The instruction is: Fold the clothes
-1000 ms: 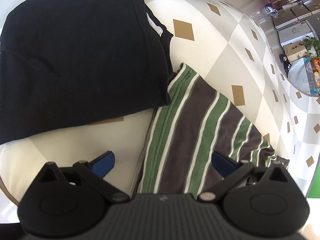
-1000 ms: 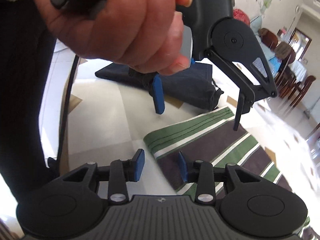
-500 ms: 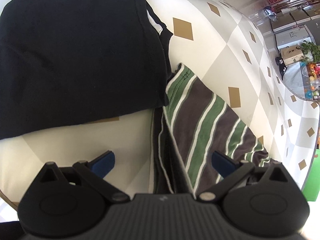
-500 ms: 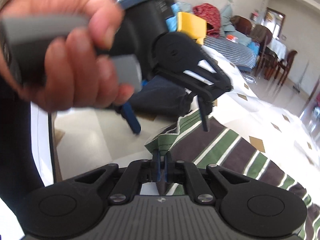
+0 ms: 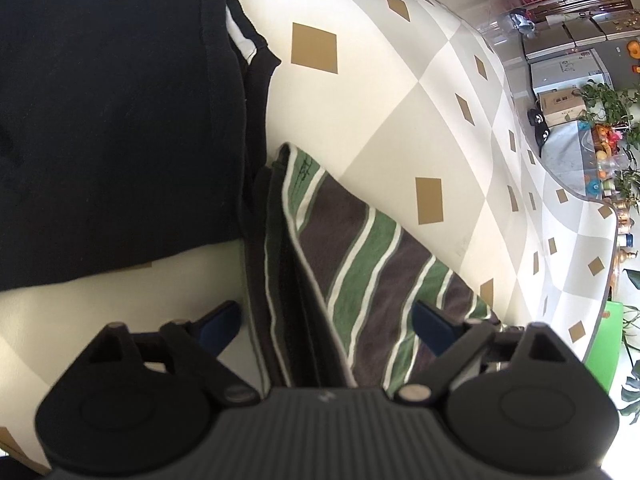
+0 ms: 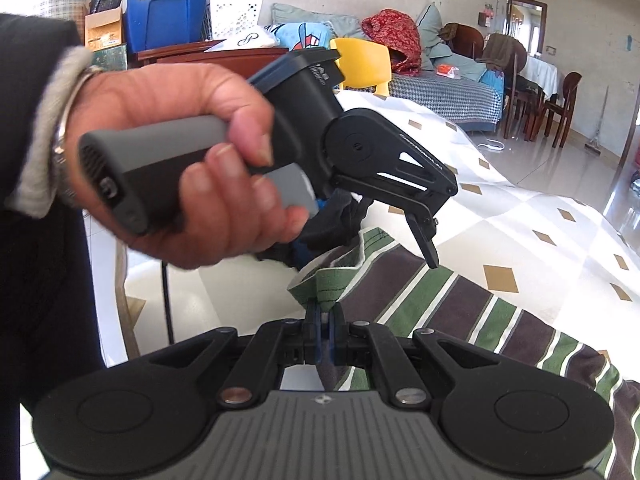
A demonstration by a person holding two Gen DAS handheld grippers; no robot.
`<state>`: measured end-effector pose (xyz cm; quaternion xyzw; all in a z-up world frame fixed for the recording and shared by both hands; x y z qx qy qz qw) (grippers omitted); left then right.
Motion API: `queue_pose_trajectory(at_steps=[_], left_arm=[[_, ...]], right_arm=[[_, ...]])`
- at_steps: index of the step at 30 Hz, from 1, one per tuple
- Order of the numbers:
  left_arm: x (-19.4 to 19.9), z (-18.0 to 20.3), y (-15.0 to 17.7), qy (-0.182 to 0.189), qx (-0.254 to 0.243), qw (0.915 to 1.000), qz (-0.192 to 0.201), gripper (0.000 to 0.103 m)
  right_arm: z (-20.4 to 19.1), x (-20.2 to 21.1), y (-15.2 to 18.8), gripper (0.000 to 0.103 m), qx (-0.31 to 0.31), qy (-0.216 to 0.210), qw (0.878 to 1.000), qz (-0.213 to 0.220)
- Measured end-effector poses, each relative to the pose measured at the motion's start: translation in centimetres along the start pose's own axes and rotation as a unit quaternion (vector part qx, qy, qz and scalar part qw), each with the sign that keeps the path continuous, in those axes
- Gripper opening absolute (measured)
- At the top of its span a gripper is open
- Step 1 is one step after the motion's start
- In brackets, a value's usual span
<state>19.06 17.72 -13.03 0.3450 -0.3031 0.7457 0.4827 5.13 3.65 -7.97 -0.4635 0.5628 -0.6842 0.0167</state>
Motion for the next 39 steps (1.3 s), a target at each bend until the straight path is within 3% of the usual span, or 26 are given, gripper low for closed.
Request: queue_pose_trajectory(at_steps=[1, 6, 8, 10, 16, 22, 33, 35, 37, 39], left_arm=[[-0.1, 0.1, -0.1, 0.005, 0.001, 1.0, 0.001, 0.067], [-0.7, 0.3, 0.0, -0.002, 0.002, 1.0, 0.001, 0.041], [-0.7, 0.4, 0.0, -0.005, 0.003, 1.0, 0.002, 0.031], [-0.7, 0.5, 0.0, -0.008, 0.004, 1.0, 0.003, 0.026], [-0.5, 0.2, 0.3, -0.009, 0.027, 0.9996, 0.001, 0.024], [-0.3, 0.2, 0.5, -0.009, 0.039, 0.9992, -0.002, 0.024], [-0.1, 0.0, 0.6, -0.007, 0.045, 0.9989, -0.002, 0.024], [-0.1, -0.1, 0.7, -0.007, 0.045, 0.999, -0.001, 0.024], [0.0, -0.2, 0.6, -0.009, 0.042, 0.9991, 0.0, 0.026], [0.0, -0.3, 0.6, -0.017, 0.036, 0.9992, 0.003, 0.031]], right_arm=[[0.1, -0.1, 0.1, 0.004, 0.001, 0.002, 1.0, -0.001], [0.4, -1.1, 0.8, 0.004, 0.006, 0.016, 1.0, -0.01], [0.1, -1.5, 1.2, 0.012, 0.016, 0.019, 1.0, -0.015], [-0.1, -1.7, 1.6, 0.029, 0.025, 0.02, 0.999, -0.023], [-1.1, -2.7, 3.1, 0.036, 0.052, 0.042, 0.997, -0.035], [-2.1, -3.5, 3.8, 0.041, 0.086, 0.08, 0.993, -0.014], [-1.2, -4.5, 2.7, 0.041, 0.08, 0.103, 0.991, 0.001], [-0.9, -4.3, 2.3, 0.039, 0.074, 0.106, 0.992, 0.006], [-0.5, -4.2, 2.0, 0.019, 0.068, 0.109, 0.992, 0.011], [-0.1, -4.0, 1.6, 0.01, 0.061, 0.112, 0.992, 0.016]])
Point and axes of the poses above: each gripper's, at about its wrist camera, not at the fingertips, and x roughly against the way its jaws point, z to its right, y to its underside, the point moved 6 cm from there along -x, roughly the way its jaws point, and after that the axes turned 10 degrees about -x, right-handed, at the moved point
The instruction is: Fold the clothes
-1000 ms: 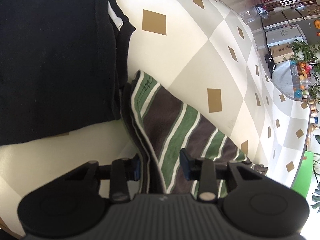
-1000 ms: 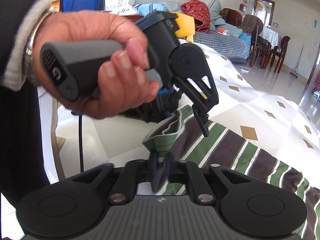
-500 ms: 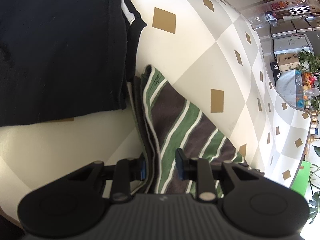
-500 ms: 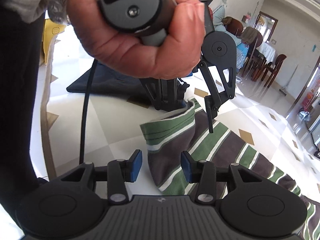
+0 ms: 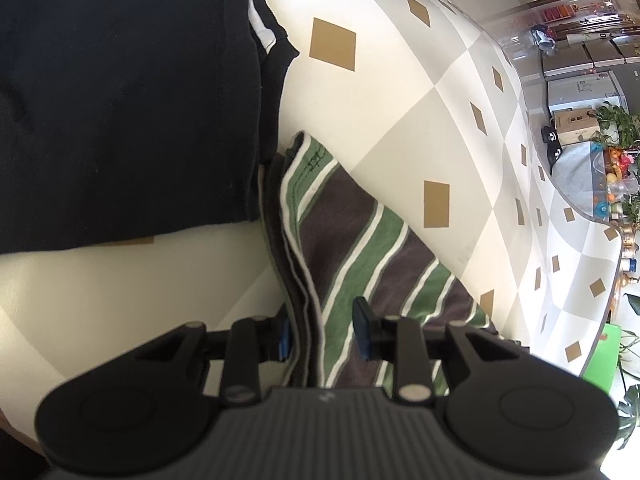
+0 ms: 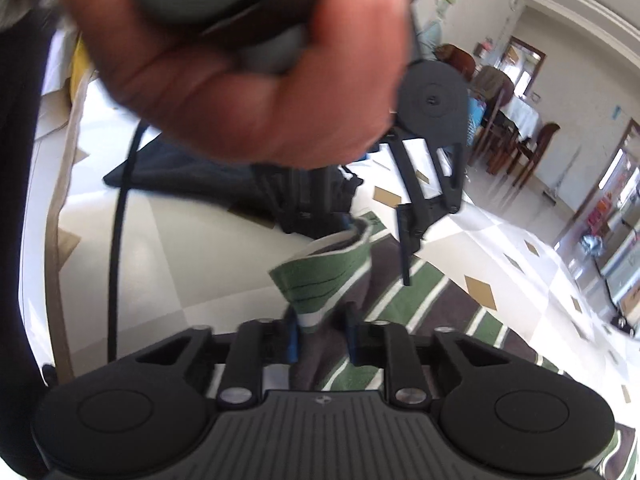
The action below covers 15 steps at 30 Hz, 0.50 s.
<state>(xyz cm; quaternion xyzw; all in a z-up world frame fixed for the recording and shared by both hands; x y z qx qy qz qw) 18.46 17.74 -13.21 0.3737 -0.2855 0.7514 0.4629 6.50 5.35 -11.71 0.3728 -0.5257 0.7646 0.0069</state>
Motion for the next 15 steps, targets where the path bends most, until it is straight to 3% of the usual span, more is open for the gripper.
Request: queue_pose_trajectory(at_steps=[3, 8, 11, 13, 15], left_arm=[[0.0, -0.2, -0.1, -0.012, -0.006, 0.9999, 0.008, 0.044], [-0.1, 0.2, -0.2, -0.014, -0.02, 0.9995, 0.021, 0.047], [-0.2, 0.5, -0.3, -0.013, -0.029, 0.9991, 0.029, 0.037], [-0.3, 0.6, -0.3, -0.012, -0.028, 0.9989, 0.036, 0.02], [-0.1, 0.8, -0.2, -0.013, -0.03, 0.9983, 0.047, 0.014]], right_arm=[[0.6, 0.1, -0.4, 0.007, -0.01, 0.005, 1.0, 0.006], [1.8, 0.5, -1.2, 0.006, -0.027, 0.012, 0.999, 0.018], [2.1, 1.3, -1.6, 0.005, -0.029, 0.01, 0.999, 0.026], [2.1, 1.7, -1.8, 0.005, -0.023, 0.011, 0.999, 0.033], [2.2, 2.1, -1.8, 0.005, -0.019, 0.014, 0.999, 0.038]])
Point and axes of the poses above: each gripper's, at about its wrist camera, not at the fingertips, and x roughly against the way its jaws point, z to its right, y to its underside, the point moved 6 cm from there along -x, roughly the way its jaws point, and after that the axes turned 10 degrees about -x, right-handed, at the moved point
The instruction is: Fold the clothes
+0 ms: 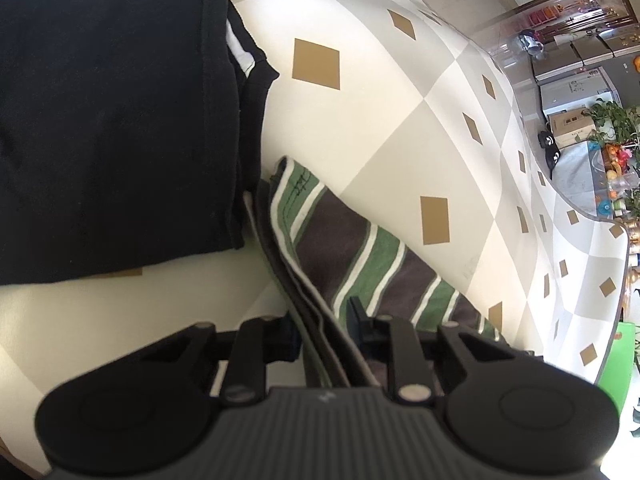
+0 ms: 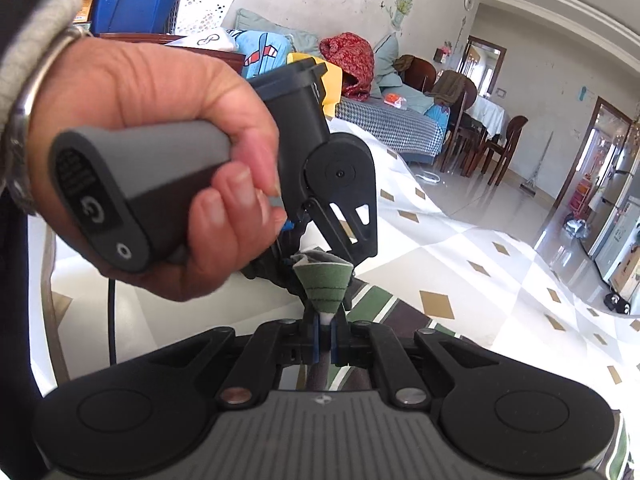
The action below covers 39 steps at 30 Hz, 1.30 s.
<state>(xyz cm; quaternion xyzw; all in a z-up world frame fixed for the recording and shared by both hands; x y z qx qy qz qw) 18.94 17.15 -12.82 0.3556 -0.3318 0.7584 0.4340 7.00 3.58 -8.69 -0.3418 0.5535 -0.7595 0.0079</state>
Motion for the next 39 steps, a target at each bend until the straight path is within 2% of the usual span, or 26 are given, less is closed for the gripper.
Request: queue_pose_trajectory(at_steps=[1, 6, 12, 19, 25, 39], left_arm=[[0.2, 0.3, 0.0, 0.001, -0.005, 1.0, 0.008, 0.01], [2.2, 2.9, 0.0, 0.017, -0.057, 0.9963, 0.062, 0.006], [3.7, 5.6, 0.8, 0.044, -0.086, 0.9911, 0.091, 0.006], [5.0, 8.7, 2.0, 0.056, -0.114, 0.9848, 0.119, 0.006], [5.5, 12.2, 3.2, 0.054, -0.149, 0.9785, 0.132, 0.006], [4.3, 20.8, 5.2, 0.057, -0.192, 0.971, 0.131, 0.006]], right_arm=[[0.1, 0.1, 0.0, 0.005, 0.002, 0.002, 1.0, 0.002], [1.0, 0.9, -0.3, 0.005, -0.002, 0.014, 1.0, 0.015], [2.2, 2.1, -0.4, 0.005, -0.007, 0.029, 0.999, 0.03], [4.0, 4.0, -0.7, 0.004, -0.018, 0.051, 0.997, 0.048], [6.0, 5.4, -0.7, 0.004, -0.028, 0.074, 0.995, 0.06], [12.4, 9.1, -0.3, 0.004, -0.087, 0.123, 0.985, 0.079]])
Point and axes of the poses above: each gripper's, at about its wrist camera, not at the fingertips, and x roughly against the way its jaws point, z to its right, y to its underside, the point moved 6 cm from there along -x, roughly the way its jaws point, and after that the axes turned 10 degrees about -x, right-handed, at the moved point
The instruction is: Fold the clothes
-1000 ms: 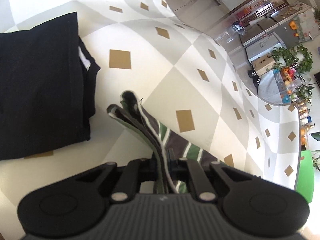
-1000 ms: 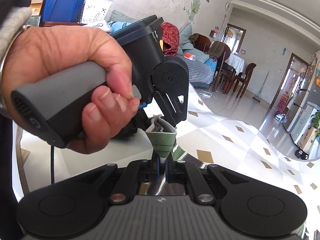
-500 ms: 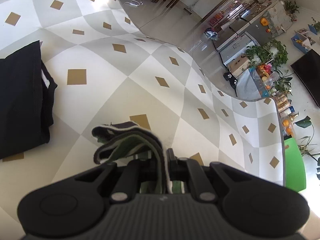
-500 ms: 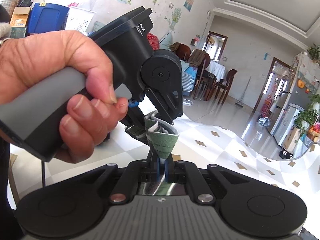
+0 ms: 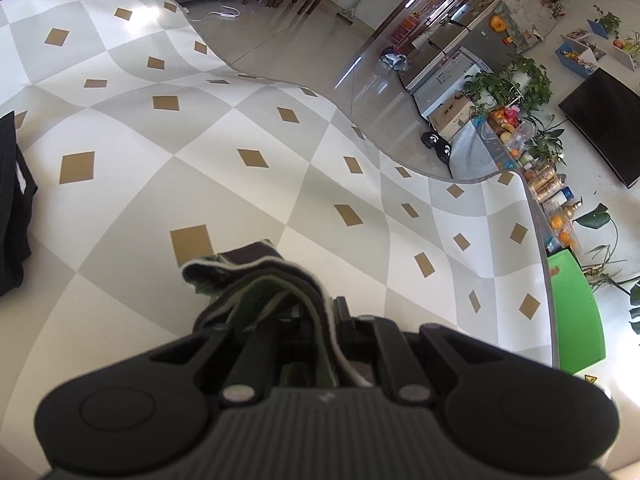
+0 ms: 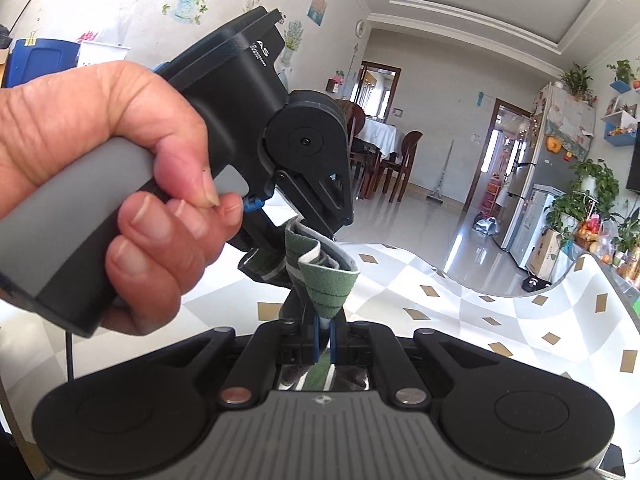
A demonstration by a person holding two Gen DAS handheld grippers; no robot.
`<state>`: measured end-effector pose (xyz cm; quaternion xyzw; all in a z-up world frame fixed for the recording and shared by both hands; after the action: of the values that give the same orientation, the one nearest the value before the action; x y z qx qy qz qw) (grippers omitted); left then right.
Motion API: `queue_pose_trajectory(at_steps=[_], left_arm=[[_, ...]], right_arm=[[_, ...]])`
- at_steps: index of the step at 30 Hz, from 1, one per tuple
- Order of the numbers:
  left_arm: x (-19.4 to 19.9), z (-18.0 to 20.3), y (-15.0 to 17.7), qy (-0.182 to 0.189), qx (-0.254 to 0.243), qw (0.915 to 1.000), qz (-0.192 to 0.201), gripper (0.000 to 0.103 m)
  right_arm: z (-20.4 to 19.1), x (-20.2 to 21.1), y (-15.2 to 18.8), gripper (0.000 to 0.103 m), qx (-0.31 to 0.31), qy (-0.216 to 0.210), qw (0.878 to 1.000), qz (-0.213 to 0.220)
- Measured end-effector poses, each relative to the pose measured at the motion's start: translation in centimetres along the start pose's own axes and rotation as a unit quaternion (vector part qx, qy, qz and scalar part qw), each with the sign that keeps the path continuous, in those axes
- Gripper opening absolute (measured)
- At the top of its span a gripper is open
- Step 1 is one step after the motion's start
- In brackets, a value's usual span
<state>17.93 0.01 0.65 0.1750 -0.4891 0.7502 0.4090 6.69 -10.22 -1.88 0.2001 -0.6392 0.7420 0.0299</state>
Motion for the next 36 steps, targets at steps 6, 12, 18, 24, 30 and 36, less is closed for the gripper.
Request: queue_pose_trajectory(at_steps=[6, 12, 18, 24, 30, 36], left_arm=[[-1.5, 4.0, 0.1, 0.002, -0.03, 0.9995, -0.008, 0.006], [-3.3, 8.0, 0.4, 0.01, -0.06, 0.998, -0.019, 0.006], [-5.7, 11.1, 1.1, 0.021, -0.079, 0.9959, -0.039, 0.006], [-8.0, 13.4, 2.2, 0.026, -0.092, 0.9938, -0.055, 0.007], [-10.3, 14.6, 2.9, 0.027, -0.1, 0.992, -0.072, 0.007], [-12.0, 15.7, 3.7, 0.031, -0.113, 0.9895, -0.085, 0.007]], right_arm=[[3.2, 0.8, -0.4, 0.004, -0.036, 0.026, 0.999, 0.002], [6.4, 1.4, -0.7, 0.004, -0.066, 0.056, 0.996, 0.001], [9.4, 2.8, 0.4, 0.004, -0.094, 0.084, 0.992, -0.006], [12.4, 2.4, 1.4, 0.004, -0.125, 0.106, 0.986, -0.023], [13.9, 2.3, 2.8, 0.004, -0.152, 0.12, 0.98, -0.04], [14.8, 2.6, 4.3, 0.004, -0.176, 0.133, 0.974, -0.058]])
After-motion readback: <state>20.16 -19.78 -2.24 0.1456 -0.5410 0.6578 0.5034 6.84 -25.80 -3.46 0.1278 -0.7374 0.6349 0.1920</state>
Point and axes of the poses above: each gripper's, at about its wrist camera, not at the fingertips, and x roughly against the way its jaws point, z to its right, y to its underside, the point moved 6 cm from there along -x, roughly the way its jaws point, and after that the axes turned 10 degrees about -x, right-handed, at the moved point
